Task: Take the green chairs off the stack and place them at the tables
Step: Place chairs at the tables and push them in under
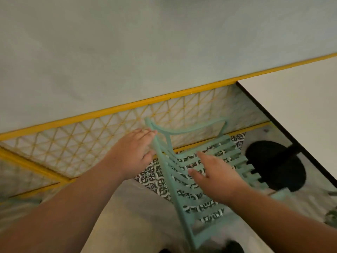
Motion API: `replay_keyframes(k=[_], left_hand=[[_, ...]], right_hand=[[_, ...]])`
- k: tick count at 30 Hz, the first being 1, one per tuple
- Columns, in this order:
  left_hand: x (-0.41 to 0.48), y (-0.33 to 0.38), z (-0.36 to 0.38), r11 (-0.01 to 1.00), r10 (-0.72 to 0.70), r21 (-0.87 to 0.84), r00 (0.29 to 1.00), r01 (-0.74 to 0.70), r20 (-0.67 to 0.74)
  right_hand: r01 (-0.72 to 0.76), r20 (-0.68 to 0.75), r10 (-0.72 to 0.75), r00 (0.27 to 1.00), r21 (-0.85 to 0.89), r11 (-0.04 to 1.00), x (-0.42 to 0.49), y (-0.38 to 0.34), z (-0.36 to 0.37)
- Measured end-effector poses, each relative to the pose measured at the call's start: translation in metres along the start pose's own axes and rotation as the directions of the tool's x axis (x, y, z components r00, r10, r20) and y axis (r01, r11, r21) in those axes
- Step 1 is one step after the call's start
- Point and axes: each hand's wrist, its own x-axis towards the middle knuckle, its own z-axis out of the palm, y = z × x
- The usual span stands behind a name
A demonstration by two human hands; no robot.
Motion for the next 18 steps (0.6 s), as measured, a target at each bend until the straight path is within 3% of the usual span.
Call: replay_keyframes(k=[6,10,15,18], left_hand=[[0.052,-0.021,0.006,0.988,0.156,0.017,0.987,-0.156,0.033],[0.087,-0.024,0.019,0.969,0.245,-0.008,0.969,-0.245,0.013],[0.122,-0.044,0.035,0.93,0.366,-0.012,0.928,-0.367,0.074],[0.153,-0.071,0.043,0.883,0.464,0.017,0.877,-0.469,0.123]], right_hand=[[-0.113,-0.029,0.113,0.993,-0.006,0.994,-0.004,-0.004,0.009],[-0.215,-0.127,0.21,0.969,-0.025,0.976,0.006,0.007,0.002],[-0.396,-0.176,0.396,0.901,0.036,0.918,0.005,-0.001,0.02],[-0.525,-0.232,0.528,0.817,0.082,0.847,0.01,-0.021,0.045]])
